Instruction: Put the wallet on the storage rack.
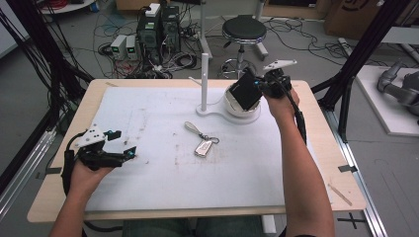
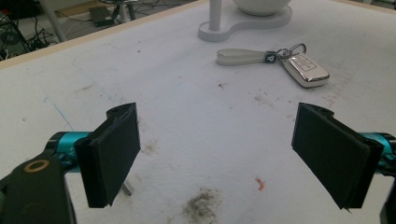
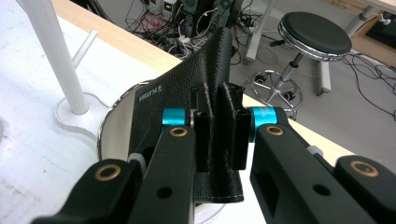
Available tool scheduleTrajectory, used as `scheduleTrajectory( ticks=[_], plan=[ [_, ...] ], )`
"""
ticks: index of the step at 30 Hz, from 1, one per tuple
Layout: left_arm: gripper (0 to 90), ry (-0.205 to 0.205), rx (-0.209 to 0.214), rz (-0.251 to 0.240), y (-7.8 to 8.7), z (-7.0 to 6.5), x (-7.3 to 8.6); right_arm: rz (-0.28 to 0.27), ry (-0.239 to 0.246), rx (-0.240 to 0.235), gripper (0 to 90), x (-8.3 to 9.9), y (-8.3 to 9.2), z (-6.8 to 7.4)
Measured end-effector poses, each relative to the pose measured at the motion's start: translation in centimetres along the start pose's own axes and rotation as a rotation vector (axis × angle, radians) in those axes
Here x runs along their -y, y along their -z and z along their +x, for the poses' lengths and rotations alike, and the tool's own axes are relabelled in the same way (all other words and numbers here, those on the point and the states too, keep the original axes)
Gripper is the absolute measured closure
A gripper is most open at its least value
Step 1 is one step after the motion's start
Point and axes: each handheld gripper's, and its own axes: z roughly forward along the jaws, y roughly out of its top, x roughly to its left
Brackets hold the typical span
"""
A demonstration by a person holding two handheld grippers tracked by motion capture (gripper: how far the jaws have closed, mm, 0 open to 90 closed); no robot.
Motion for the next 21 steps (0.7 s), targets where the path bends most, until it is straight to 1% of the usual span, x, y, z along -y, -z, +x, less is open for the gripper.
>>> scheduleTrajectory(
  ticks=[2,3,4,5,7,8,10,11,13,15,17,21],
  plan=[
    [15.3,-0.001,0.003,0.001,0.0,0.0,0.0,-0.006,-0.001,0.013,84.5,0.9,-0.5,0.1],
    [15.3,-0.001,0.003,0.001,0.0,0.0,0.0,-0.006,-0.001,0.013,84.5,0.9,-0.5,0.1],
    [15.3,-0.001,0.003,0.002,-0.1,0.0,0.0,-0.017,-0.020,0.015,84.5,1.1,-0.6,0.1],
    [15.3,-0.004,0.003,0.005,-0.1,0.0,0.0,-0.011,-0.029,0.013,84.5,1.3,-0.7,-0.1],
    [15.3,-0.003,0.003,0.005,-0.1,0.0,0.0,-0.012,-0.029,0.014,84.5,1.3,-0.7,-0.1],
    [15.3,-0.004,0.004,0.005,-0.2,0.0,0.0,-0.013,-0.007,0.022,84.5,1.2,-0.7,-0.1],
    [15.3,-0.003,0.004,0.006,-0.2,0.0,0.0,-0.013,-0.003,0.024,84.5,1.1,-0.8,0.0],
    [15.3,-0.003,0.005,0.006,-0.2,-0.1,0.0,-0.020,0.009,0.034,84.5,0.9,-0.8,0.1],
    [15.3,-0.002,0.004,0.005,-0.2,-0.1,0.0,-0.020,0.018,0.038,84.5,0.9,-0.9,0.1],
    [15.3,-0.001,0.003,0.004,-0.2,-0.1,0.0,-0.020,0.012,0.041,84.5,0.9,-1.0,0.1],
    [15.3,-0.003,0.003,0.007,-0.2,-0.1,0.0,-0.022,0.020,0.045,84.5,0.9,-1.1,0.1],
    [15.3,-0.003,0.002,0.008,-0.2,-0.1,0.1,-0.021,0.017,0.049,84.5,0.8,-1.2,-0.1]
  ],
)
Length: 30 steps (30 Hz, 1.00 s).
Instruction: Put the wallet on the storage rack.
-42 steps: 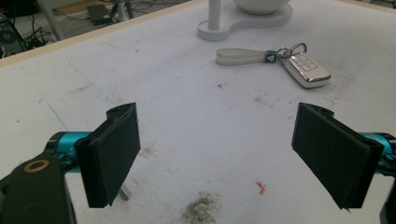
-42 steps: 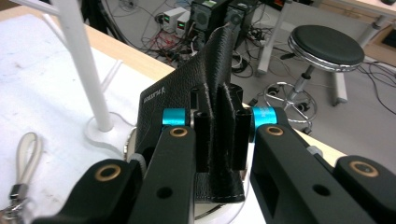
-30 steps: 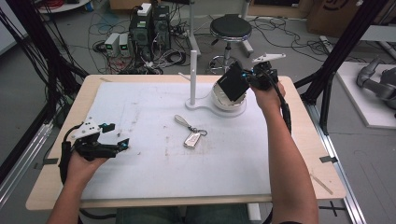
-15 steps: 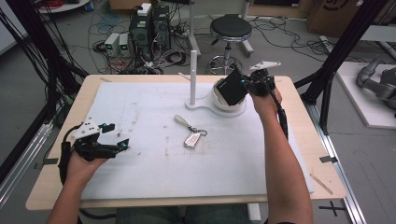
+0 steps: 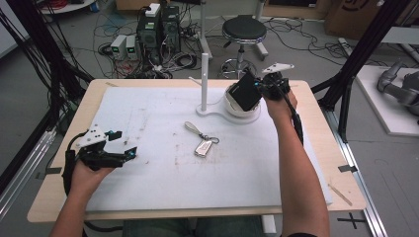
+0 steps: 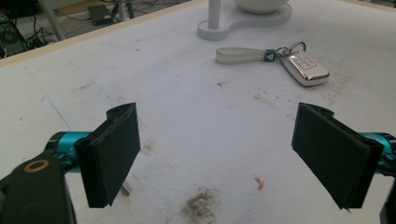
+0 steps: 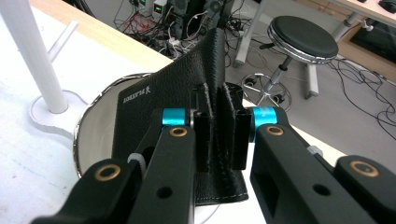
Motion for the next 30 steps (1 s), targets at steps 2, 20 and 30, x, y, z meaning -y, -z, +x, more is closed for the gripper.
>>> scheduleTrajectory(
  ticks=[2,20,30],
  plan=[
    [15.3,0.001,0.000,-0.001,0.0,0.0,0.0,-0.003,0.020,0.013,84.5,-0.1,-0.1,0.0],
    [15.3,-0.002,0.002,0.001,-0.1,-0.1,0.0,0.002,0.063,0.027,84.5,-0.1,-0.5,0.6],
    [15.3,-0.004,0.007,0.002,-0.2,-0.2,-0.1,0.052,0.092,-0.014,81.1,0.3,-1.5,2.2]
  ],
)
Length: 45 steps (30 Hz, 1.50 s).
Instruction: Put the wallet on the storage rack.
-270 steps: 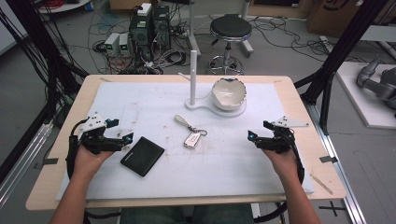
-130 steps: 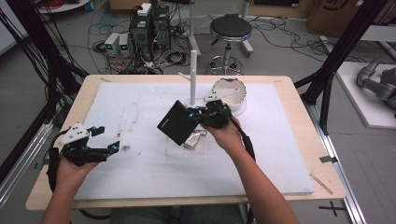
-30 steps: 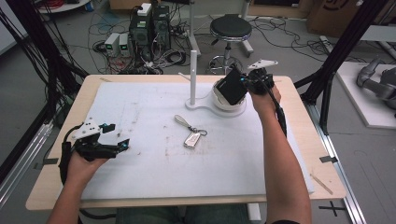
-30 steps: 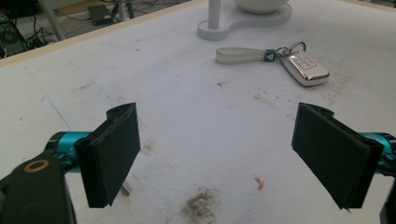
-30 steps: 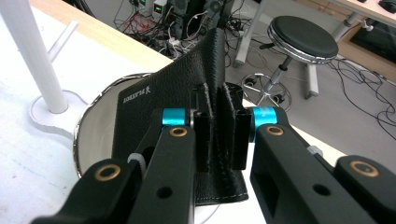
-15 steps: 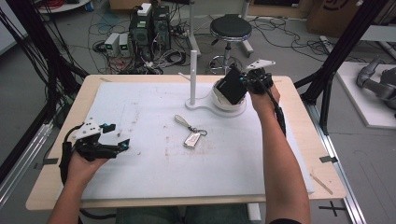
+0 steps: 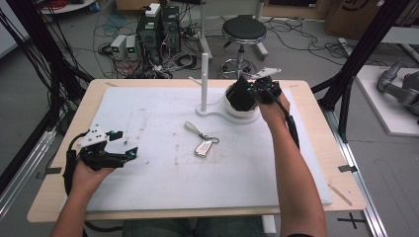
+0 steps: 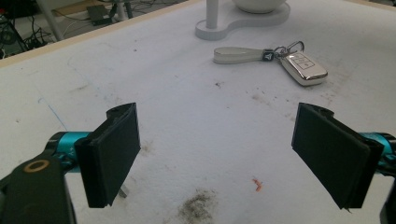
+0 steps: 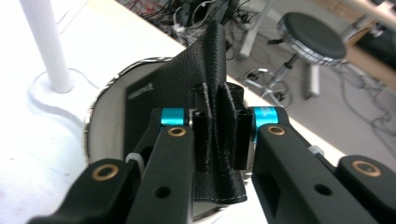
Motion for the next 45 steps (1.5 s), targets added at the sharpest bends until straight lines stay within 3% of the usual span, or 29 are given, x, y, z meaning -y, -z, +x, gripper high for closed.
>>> scheduleTrajectory(
  ticks=[2,5,6,10,16,18,20,23,25,31,35,45],
  plan=[
    [15.3,0.000,0.002,-0.002,0.0,0.0,0.0,-0.010,-0.028,0.007,59.6,-0.1,0.1,0.0],
    [15.3,0.001,0.002,0.001,-0.1,0.0,0.0,-0.019,-0.046,0.003,56.6,-0.1,0.4,-0.1],
    [15.3,-0.002,0.002,0.002,-0.1,0.0,0.0,-0.027,-0.059,0.009,50.4,-0.1,0.9,-0.3],
    [15.3,-0.001,0.008,0.002,-0.3,-0.1,-0.1,-0.041,-0.087,-0.001,43.6,0.0,2.1,-0.8],
    [15.3,-0.005,0.015,0.001,-0.6,-0.1,-0.3,-0.046,-0.106,-0.023,38.2,0.3,4.2,-0.8],
    [15.3,-0.007,0.021,-0.001,-1.0,-0.1,-0.6,-0.103,-0.089,-0.019,38.2,0.7,4.9,-0.6],
    [15.3,-0.008,0.024,-0.001,-1.1,-0.2,-0.6,-0.122,-0.090,-0.018,38.0,1.0,5.4,-0.4],
    [15.3,-0.009,0.032,0.000,-1.6,-0.2,-0.8,-0.109,-0.104,-0.035,35.1,1.5,6.2,-0.3],
    [15.3,-0.013,0.036,-0.002,-1.9,-0.2,-1.0,-0.137,-0.110,-0.050,35.0,2.2,6.6,-0.1],
    [15.3,-0.012,0.038,-0.006,-2.4,0.0,-1.2,-0.143,-0.133,-0.065,31.4,4.5,7.8,0.5],
    [15.3,-0.017,0.037,-0.007,-2.6,0.0,-1.3,-0.173,-0.167,-0.095,30.3,7.0,8.7,1.4],
    [15.3,-0.013,0.042,-0.017,-2.5,-0.1,-1.3,-0.206,-0.224,-0.122,21.8,9.6,9.4,3.2]
  ],
)
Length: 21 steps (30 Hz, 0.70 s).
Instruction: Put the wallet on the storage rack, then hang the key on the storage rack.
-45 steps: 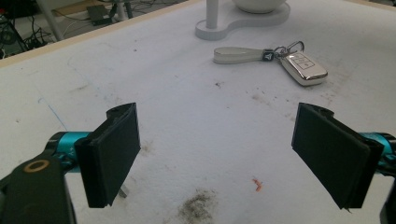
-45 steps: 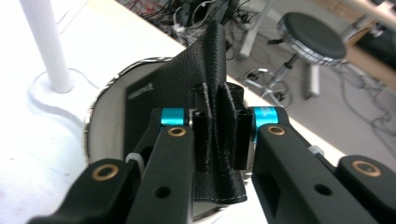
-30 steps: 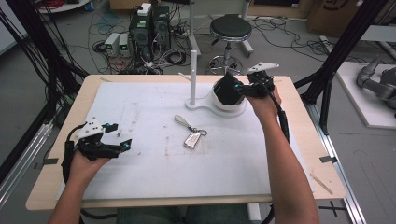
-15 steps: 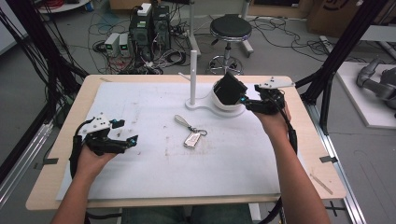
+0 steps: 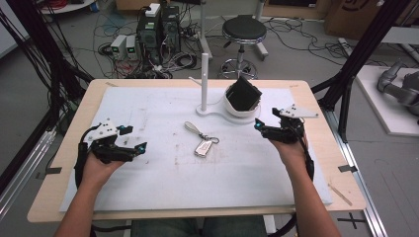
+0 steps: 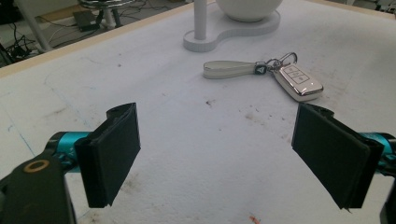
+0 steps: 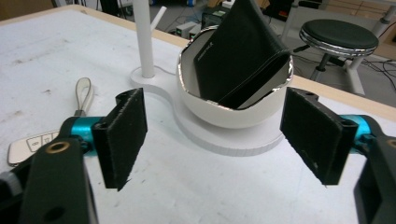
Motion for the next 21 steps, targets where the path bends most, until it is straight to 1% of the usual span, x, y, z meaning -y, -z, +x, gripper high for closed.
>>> scheduleTrajectory(
  ticks=[1,3,5,8,10,11,15,17,21],
  plan=[
    [15.3,-0.001,0.001,-0.001,0.0,0.1,0.0,-0.003,0.001,-0.007,21.7,0.3,0.0,0.2],
    [15.3,-0.004,0.002,-0.001,0.0,0.1,0.0,0.019,0.004,-0.016,20.7,0.6,-0.2,0.4],
    [15.3,-0.002,0.002,-0.005,0.1,0.2,0.0,0.027,0.010,-0.025,20.6,0.7,-0.2,0.6],
    [15.3,0.001,0.001,-0.017,0.2,0.2,-0.1,0.026,0.009,-0.026,19.9,1.0,-0.1,0.9],
    [15.3,-0.001,0.005,-0.015,0.2,0.2,-0.1,0.028,0.013,-0.027,19.8,1.1,-0.1,0.9],
    [15.3,-0.001,0.007,-0.014,0.1,0.2,-0.1,0.029,0.001,-0.027,19.8,1.3,-0.1,0.8],
    [15.3,-0.010,0.002,-0.006,0.1,0.2,-0.2,0.027,0.000,-0.029,19.8,1.3,-0.3,0.6],
    [15.3,-0.007,0.001,-0.014,0.2,0.1,-0.3,0.030,0.005,-0.031,19.8,1.3,-0.4,0.7],
    [15.3,-0.006,-0.002,-0.010,0.6,0.2,0.0,0.022,0.017,-0.038,19.9,1.1,-0.6,1.1]
  ],
)
